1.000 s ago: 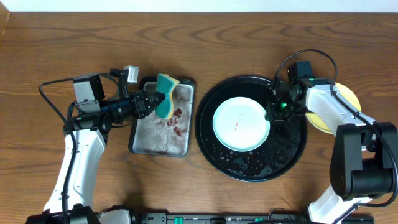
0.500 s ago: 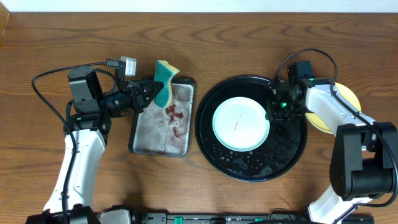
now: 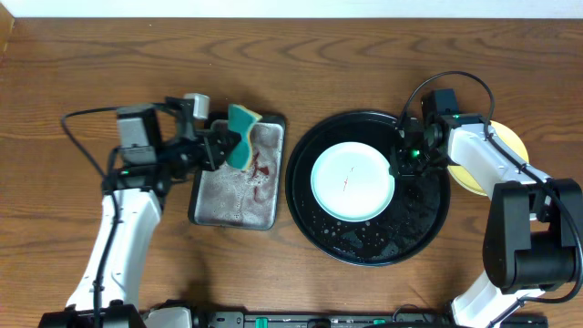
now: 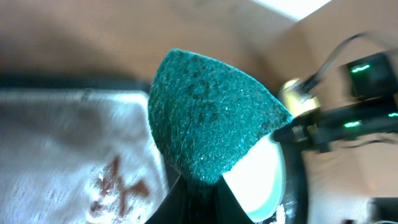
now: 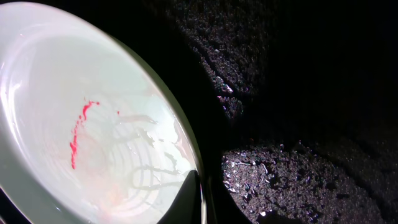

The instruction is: Clean dirty plates on tray and stack at the side

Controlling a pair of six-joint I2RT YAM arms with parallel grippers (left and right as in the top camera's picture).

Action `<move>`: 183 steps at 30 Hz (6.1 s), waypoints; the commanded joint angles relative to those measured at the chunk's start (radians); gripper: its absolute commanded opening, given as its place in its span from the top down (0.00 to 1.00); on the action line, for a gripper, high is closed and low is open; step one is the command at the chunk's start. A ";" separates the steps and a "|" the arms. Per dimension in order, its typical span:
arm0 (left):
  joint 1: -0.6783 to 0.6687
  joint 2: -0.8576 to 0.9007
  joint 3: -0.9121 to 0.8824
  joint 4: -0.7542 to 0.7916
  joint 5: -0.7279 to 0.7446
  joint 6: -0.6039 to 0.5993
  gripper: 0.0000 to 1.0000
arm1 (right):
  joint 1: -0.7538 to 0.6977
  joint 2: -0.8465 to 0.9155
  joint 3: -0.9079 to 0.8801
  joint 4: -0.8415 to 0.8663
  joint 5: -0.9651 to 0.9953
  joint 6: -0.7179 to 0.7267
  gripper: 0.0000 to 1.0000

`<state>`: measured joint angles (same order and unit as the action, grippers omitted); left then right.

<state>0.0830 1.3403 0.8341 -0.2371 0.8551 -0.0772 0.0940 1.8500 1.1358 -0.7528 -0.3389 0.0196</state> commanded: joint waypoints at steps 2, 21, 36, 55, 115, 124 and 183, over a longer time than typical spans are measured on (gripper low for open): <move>-0.155 0.000 -0.014 -0.080 -0.421 -0.015 0.93 | 0.013 -0.003 -0.004 0.002 -0.002 0.010 0.97; -0.530 0.206 -0.014 -0.062 -0.858 -0.333 0.93 | 0.013 -0.003 -0.004 0.000 -0.002 0.009 0.99; -0.542 0.140 -0.004 -0.016 -0.800 -0.330 0.93 | 0.013 -0.003 -0.004 0.001 -0.001 0.009 0.97; -0.655 0.077 0.069 0.060 -0.650 -0.329 0.92 | 0.148 -0.003 -0.040 -0.066 -0.026 0.010 0.99; -0.843 0.405 0.106 0.056 -0.929 -0.420 0.92 | 0.176 -0.003 -0.040 -0.048 0.002 0.062 0.99; -0.731 0.143 0.106 -0.088 -0.927 -0.390 0.92 | 0.176 -0.003 -0.040 -0.016 0.051 0.077 0.99; -0.435 0.082 0.061 -0.334 -0.893 -0.345 0.18 | 0.779 -0.423 0.021 0.032 1.572 0.092 0.99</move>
<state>-0.3542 1.4189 0.9066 -0.5690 -0.0296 -0.4217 0.8566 1.4353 1.1454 -0.7330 1.1072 0.1104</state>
